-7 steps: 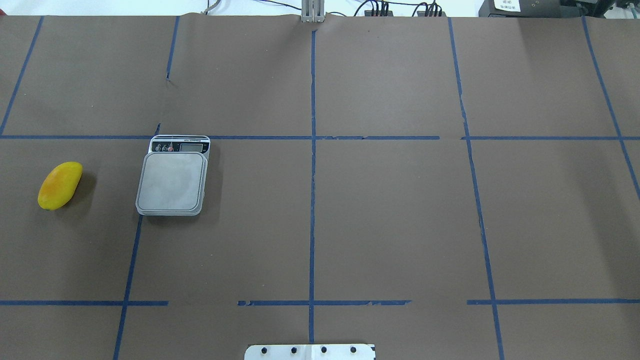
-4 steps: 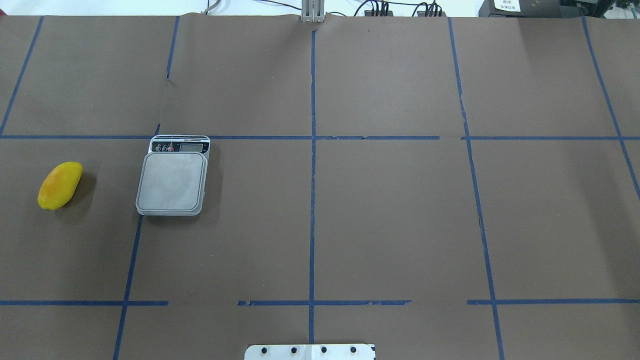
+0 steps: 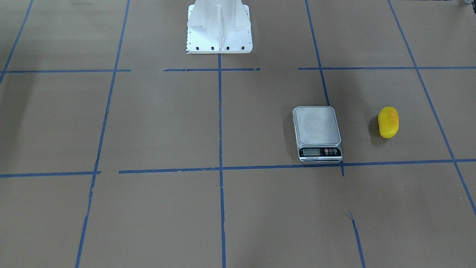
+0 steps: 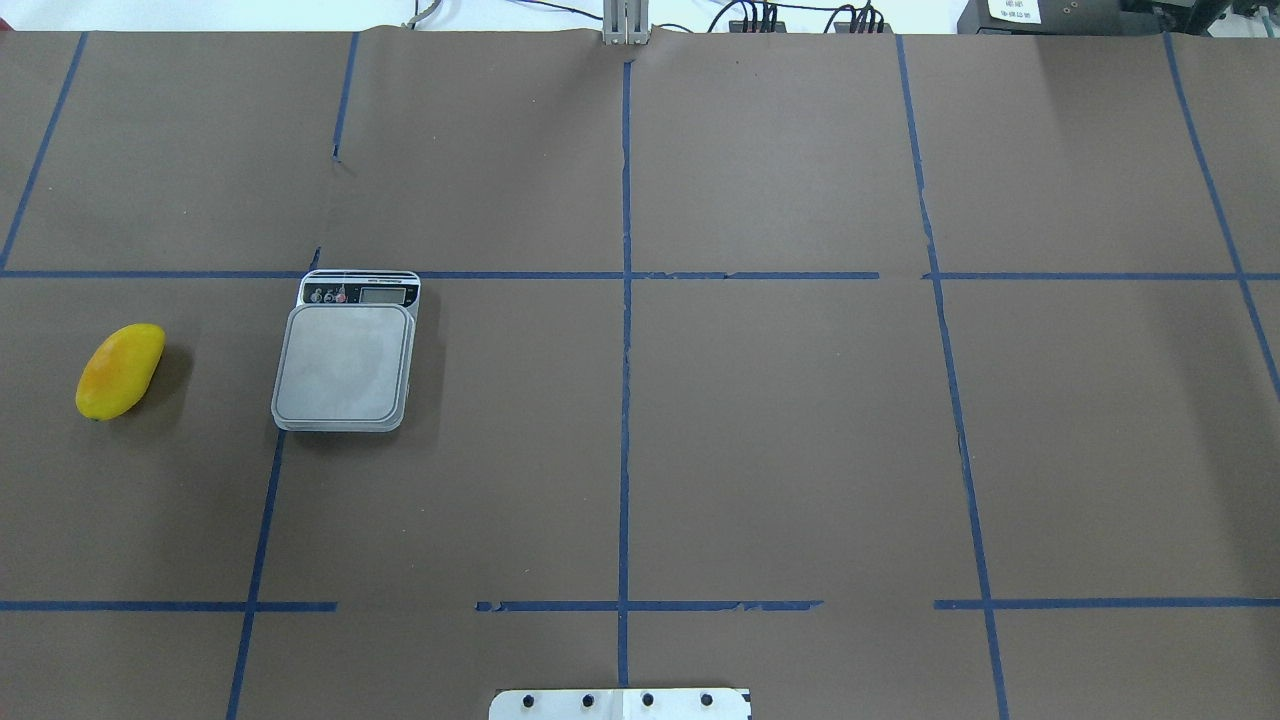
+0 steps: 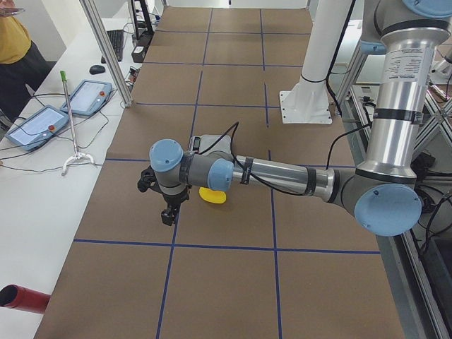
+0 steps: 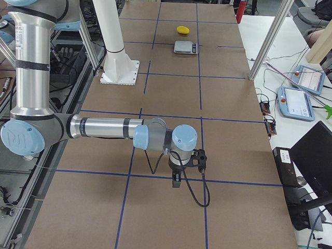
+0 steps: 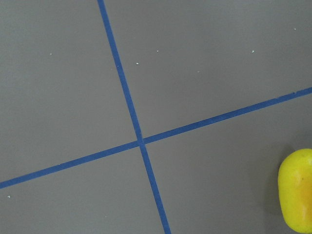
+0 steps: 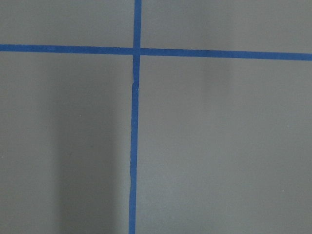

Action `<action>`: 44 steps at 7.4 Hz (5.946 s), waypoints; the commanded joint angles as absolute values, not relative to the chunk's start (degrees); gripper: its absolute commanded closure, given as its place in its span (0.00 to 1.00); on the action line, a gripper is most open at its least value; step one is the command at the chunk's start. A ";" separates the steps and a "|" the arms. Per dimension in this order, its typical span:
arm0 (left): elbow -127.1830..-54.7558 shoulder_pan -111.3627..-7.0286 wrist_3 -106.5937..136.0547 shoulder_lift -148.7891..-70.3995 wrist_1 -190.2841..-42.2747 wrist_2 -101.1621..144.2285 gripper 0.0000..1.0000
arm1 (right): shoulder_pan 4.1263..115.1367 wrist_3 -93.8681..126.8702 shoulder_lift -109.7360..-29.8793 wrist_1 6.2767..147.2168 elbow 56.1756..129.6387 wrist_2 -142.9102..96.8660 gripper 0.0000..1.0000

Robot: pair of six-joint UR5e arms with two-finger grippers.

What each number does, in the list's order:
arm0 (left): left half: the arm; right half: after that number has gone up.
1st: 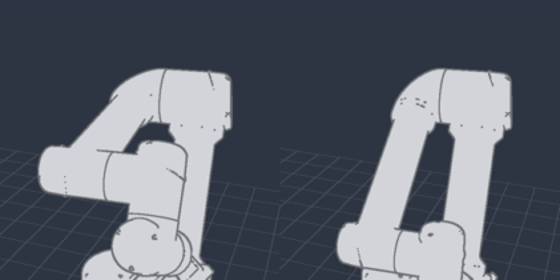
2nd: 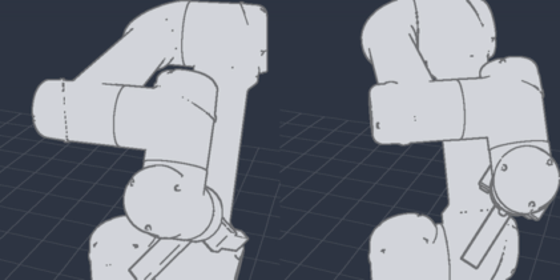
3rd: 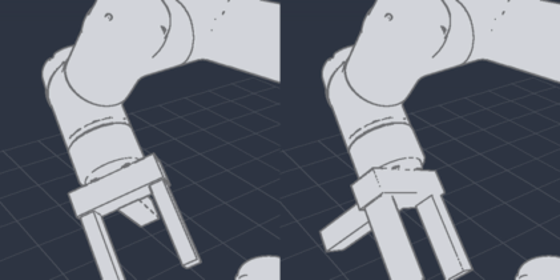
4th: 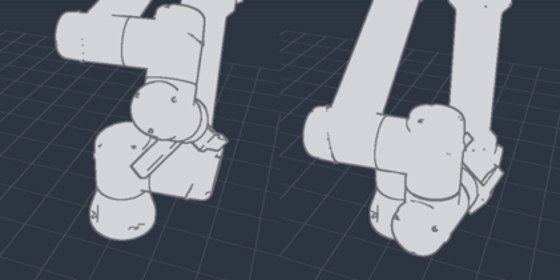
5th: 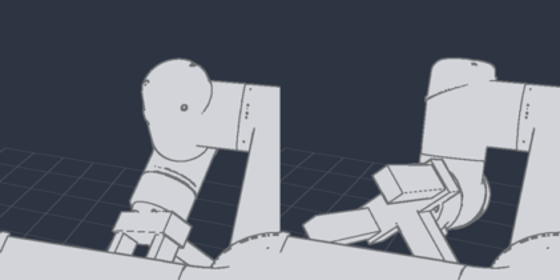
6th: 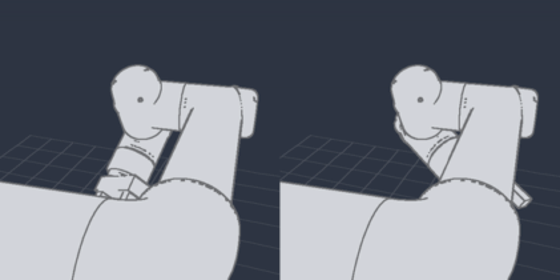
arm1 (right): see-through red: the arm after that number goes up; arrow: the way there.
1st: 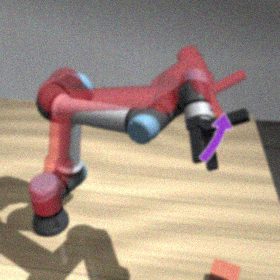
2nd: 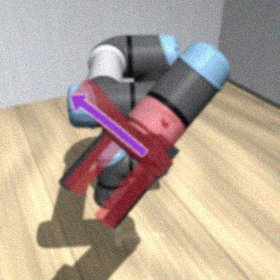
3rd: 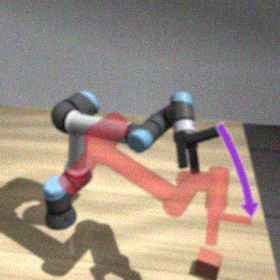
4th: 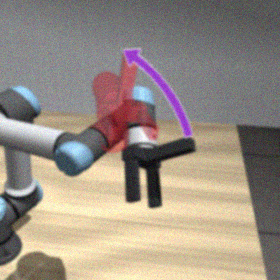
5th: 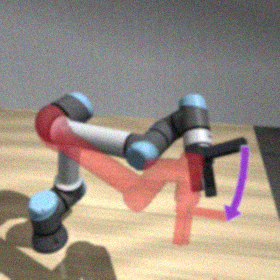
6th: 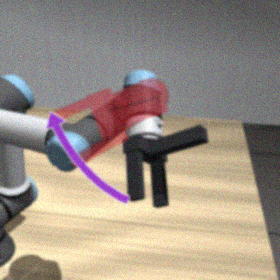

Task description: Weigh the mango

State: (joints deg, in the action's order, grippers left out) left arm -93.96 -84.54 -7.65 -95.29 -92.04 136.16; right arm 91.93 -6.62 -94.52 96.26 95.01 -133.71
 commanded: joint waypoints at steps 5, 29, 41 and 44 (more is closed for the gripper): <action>-94.87 -65.77 15.68 -94.83 -101.38 129.99 0.00 | 92.55 -7.56 -94.13 96.15 94.31 -134.56 0.00; -95.81 -44.48 60.98 -115.22 -90.88 125.53 1.00 | 92.81 -7.12 -94.75 96.15 95.01 -134.56 0.00; -97.80 -48.05 60.38 -114.70 -92.02 122.96 0.00 | 92.81 -7.12 -94.75 96.15 94.92 -134.56 0.00; -108.28 -64.27 47.65 -113.21 -88.80 123.74 0.00 | 92.81 -7.12 -94.75 96.15 95.01 -134.56 0.00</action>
State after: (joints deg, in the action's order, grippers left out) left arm -105.92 -56.89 56.25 -113.90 -90.85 123.23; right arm 92.81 -7.12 -94.75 96.15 95.00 -134.58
